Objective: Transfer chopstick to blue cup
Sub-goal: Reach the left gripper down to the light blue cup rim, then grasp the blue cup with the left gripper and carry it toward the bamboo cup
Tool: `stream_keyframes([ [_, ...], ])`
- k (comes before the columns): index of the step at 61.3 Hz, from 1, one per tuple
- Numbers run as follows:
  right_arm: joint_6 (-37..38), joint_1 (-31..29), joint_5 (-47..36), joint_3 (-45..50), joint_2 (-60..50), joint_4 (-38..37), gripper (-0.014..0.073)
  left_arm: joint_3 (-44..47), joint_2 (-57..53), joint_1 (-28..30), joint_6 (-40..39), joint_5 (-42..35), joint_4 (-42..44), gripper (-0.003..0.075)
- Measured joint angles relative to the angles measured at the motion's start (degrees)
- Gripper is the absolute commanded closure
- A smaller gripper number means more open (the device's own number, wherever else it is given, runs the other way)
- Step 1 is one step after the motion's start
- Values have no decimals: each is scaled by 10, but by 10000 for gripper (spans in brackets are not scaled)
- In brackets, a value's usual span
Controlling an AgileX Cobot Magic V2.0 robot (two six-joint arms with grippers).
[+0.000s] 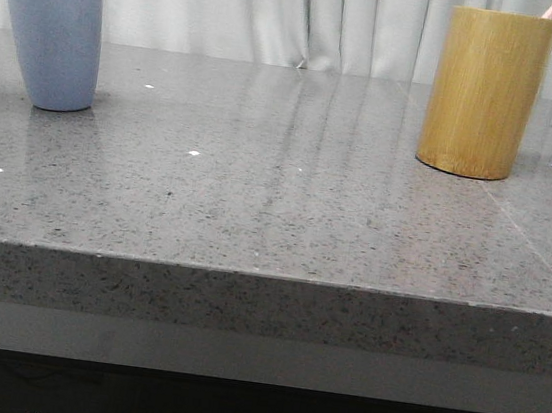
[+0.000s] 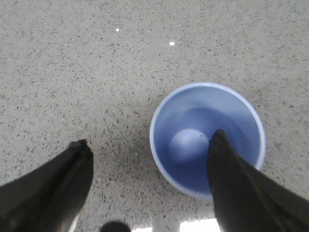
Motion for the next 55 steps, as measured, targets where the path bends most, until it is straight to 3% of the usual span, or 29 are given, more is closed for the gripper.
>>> stream_keyframes([
  [9, 0, 0, 1, 0, 0, 0, 23, -46, 49, 0, 0, 26, 7, 246],
  [21, 0, 0, 3, 0, 0, 0, 23, -99, 108, 0, 0, 70, 7, 349],
  [29, 0, 0, 6, 0, 0, 0, 23, -112, 128, 0, 0, 76, 7, 438],
  [48, 0, 0, 8, 0, 0, 0, 23, -118, 131, 0, 0, 84, 1, 730],
  [55, 0, 0, 9, 0, 1, 0, 23, -121, 131, -8, 0, 86, -10, 739],
])
